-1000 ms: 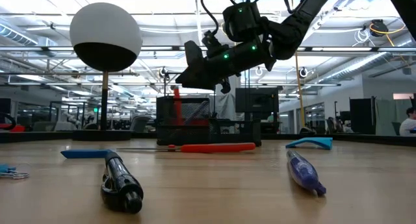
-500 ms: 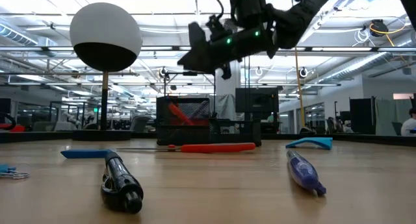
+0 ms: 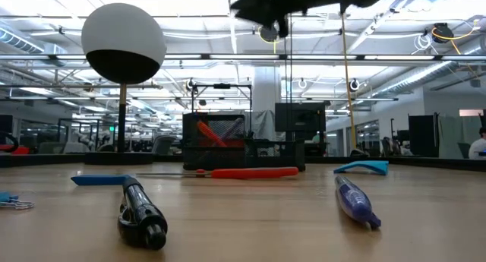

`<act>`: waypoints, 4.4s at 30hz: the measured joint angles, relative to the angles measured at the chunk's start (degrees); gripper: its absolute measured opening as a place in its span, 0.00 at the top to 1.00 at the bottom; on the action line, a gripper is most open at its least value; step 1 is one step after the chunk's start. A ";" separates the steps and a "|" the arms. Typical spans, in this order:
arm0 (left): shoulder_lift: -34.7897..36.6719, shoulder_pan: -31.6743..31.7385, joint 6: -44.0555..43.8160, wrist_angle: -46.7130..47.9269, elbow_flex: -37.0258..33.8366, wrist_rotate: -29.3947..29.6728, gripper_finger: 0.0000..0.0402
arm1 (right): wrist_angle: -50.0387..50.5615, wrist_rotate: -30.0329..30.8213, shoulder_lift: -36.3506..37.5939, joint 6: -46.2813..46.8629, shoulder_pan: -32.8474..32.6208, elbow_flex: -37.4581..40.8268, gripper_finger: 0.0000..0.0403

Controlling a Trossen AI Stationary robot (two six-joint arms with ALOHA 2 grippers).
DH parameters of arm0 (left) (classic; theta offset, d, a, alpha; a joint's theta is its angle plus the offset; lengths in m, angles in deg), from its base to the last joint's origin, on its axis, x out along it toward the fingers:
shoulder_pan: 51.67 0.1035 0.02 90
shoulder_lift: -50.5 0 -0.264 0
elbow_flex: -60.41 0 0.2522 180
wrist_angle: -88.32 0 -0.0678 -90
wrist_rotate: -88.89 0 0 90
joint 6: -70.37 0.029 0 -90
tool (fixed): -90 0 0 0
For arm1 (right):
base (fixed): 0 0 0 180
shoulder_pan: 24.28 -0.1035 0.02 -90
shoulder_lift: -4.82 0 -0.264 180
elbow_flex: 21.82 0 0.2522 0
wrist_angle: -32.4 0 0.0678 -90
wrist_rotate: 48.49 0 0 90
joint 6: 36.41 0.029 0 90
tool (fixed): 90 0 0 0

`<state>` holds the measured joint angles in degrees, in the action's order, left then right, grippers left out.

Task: Pick and place office supplies into organizer
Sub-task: Put the purple marker into the black desk organizer

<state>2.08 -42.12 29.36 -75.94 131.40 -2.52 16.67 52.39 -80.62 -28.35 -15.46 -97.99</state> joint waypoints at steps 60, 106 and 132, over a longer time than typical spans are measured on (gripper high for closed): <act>0.00 -0.33 -1.30 1.03 0.00 1.46 0.45 | 83.77 -23.53 -15.76 -29.62 -22.27 -38.12 0.75; 0.00 -0.32 -1.32 1.01 0.00 1.49 0.45 | 91.96 -19.97 -32.44 -43.65 -27.15 -43.64 0.75; 0.00 -0.33 -1.30 1.01 0.00 1.51 0.45 | 90.89 -15.44 -39.22 -46.36 -31.80 -43.04 0.75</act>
<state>2.08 -42.45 28.07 -74.93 131.40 -1.02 107.57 36.95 -119.84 -74.72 -47.26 -141.03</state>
